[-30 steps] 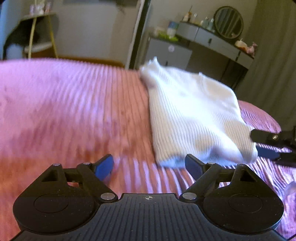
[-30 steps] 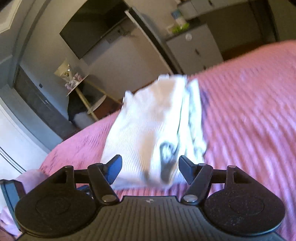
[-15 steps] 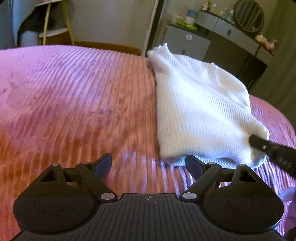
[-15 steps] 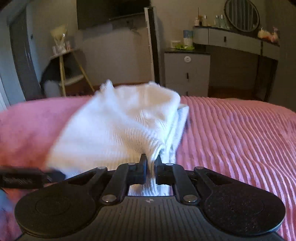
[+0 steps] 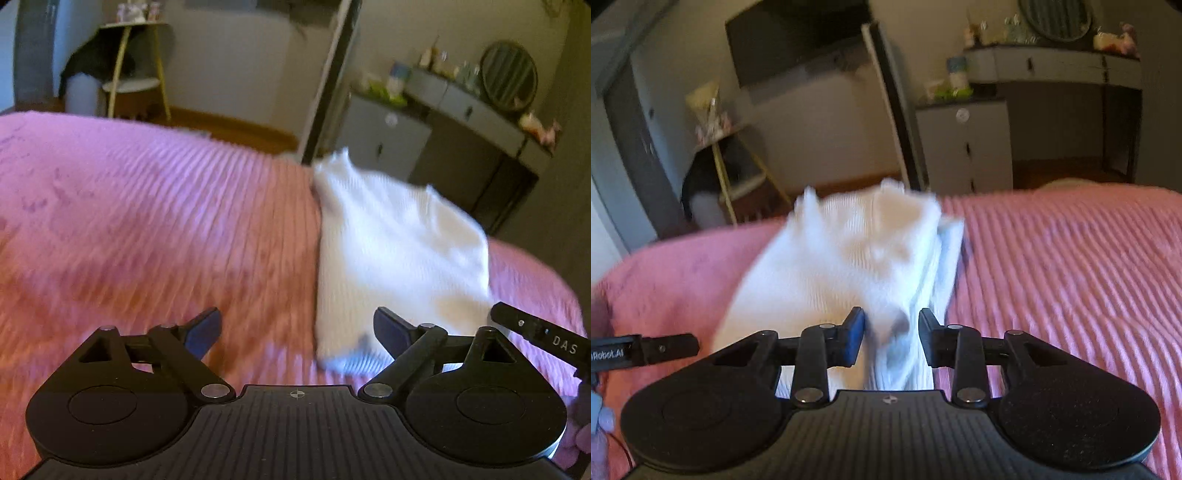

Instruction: Fold small clothes

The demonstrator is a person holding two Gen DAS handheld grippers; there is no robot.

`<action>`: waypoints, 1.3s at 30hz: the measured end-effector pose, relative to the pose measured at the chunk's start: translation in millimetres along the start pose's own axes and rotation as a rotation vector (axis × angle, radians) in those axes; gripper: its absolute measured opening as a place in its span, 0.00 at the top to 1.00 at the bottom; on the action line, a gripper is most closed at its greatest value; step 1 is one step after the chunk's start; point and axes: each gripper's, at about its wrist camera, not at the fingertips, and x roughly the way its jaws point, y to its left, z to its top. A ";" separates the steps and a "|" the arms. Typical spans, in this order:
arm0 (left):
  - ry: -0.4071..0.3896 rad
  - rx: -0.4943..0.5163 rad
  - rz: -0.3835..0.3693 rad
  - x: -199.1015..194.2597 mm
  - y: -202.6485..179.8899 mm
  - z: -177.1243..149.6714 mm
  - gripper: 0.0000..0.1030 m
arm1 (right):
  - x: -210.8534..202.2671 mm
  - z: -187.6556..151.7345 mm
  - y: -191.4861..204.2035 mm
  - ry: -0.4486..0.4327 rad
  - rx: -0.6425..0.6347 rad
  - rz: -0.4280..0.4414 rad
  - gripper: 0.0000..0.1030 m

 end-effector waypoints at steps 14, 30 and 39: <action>0.072 0.114 -0.021 57.2 -33.2 -18.7 0.05 | 126.9 34.4 -0.9 0.106 -0.262 -0.210 0.94; 0.059 0.065 -0.020 28.7 -23.9 -25.8 0.03 | 14.1 -13.5 29.2 0.045 -0.176 -0.114 0.79; 0.100 0.156 0.018 -3.9 -30.3 -48.2 0.02 | -1.8 -21.5 21.5 0.094 -0.210 -0.336 0.58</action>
